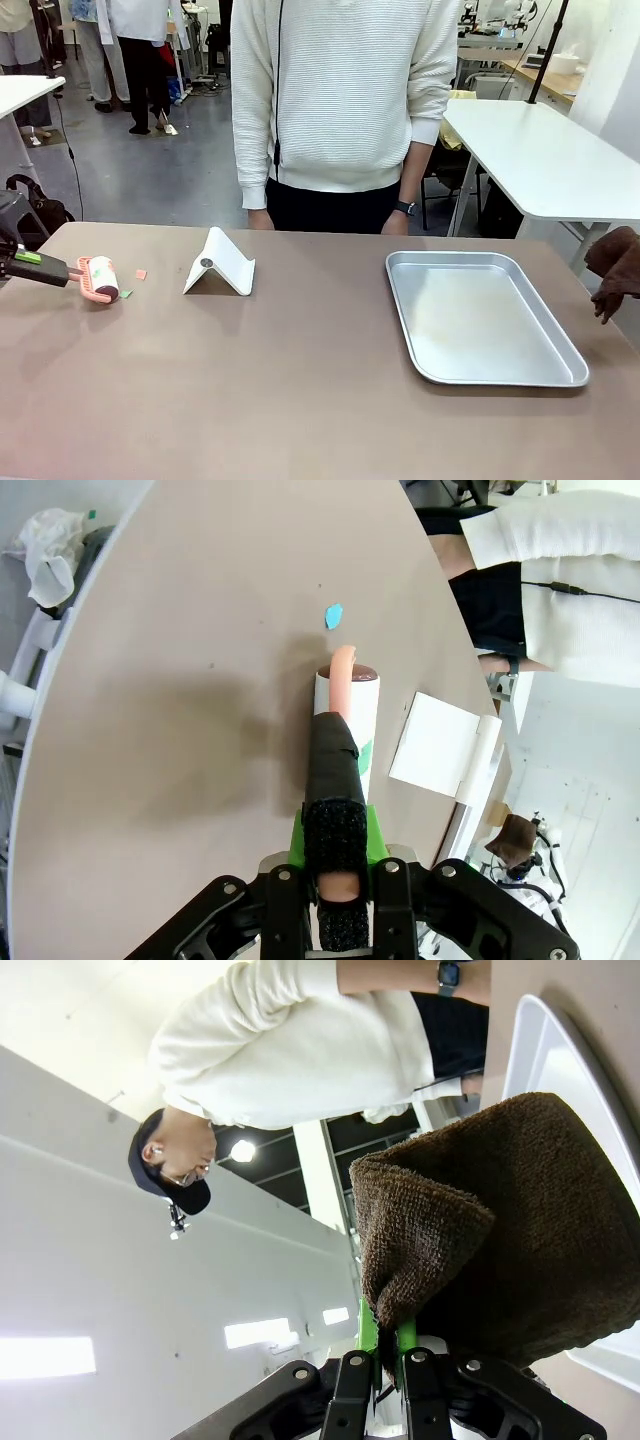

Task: Clean the surface of the table.
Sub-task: Clean the area not pointed to by the person.

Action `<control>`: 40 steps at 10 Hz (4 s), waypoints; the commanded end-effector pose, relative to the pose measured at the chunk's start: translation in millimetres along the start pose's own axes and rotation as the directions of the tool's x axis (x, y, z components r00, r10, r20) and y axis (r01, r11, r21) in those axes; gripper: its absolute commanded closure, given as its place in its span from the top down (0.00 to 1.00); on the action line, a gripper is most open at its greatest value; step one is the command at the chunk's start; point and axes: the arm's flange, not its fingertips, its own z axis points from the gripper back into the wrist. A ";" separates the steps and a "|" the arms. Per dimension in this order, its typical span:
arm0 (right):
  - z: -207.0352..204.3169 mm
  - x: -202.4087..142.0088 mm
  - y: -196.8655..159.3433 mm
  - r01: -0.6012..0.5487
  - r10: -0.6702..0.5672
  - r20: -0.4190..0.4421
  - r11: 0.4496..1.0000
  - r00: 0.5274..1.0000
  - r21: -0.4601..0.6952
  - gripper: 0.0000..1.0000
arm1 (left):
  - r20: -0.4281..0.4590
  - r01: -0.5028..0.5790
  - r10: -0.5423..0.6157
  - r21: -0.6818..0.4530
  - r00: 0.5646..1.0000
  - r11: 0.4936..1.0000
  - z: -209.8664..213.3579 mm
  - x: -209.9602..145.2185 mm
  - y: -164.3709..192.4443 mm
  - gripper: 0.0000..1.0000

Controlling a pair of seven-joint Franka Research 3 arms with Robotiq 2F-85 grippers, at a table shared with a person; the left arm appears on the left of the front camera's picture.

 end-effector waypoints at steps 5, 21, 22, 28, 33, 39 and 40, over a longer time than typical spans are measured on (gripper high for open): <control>1.0 -5.6 5.0 -0.004 0.004 -0.002 1.000 1.000 -0.002 0.07 | -0.058 0.015 -0.005 0.167 0.998 0.986 -70.5 7.6 0.4 0.22; 1.0 -5.6 5.0 -0.004 0.004 -0.002 1.000 1.000 -0.002 0.07 | -0.018 0.285 -0.299 -0.257 0.954 0.923 55.8 -50.1 -40.6 0.22; 1.0 -5.6 5.0 -0.004 0.004 -0.002 1.000 1.000 -0.002 0.07 | -0.030 0.266 -0.285 -0.277 0.958 0.923 80.8 -59.1 -25.3 0.22; 1.0 -5.6 5.0 -0.004 0.004 -0.002 1.000 1.000 -0.002 0.07 | 0.055 0.207 -0.200 -0.344 0.978 0.916 180.9 -73.9 78.1 0.22; 1.0 -5.6 5.0 -0.004 0.004 -0.002 1.000 1.000 -0.002 0.07 | 0.073 0.174 -0.158 -0.348 0.985 0.921 188.1 -78.1 93.1 0.22; 1.0 -5.6 5.0 -0.004 0.004 -0.002 1.000 1.000 -0.002 0.07 | 0.106 0.131 -0.102 -0.319 0.989 0.939 179.5 -45.9 87.1 0.22; 1.0 -5.6 5.0 -0.004 0.004 -0.002 1.000 1.000 -0.002 0.07 | 0.098 0.120 -0.094 -0.318 0.991 0.941 172.9 -32.1 77.1 0.22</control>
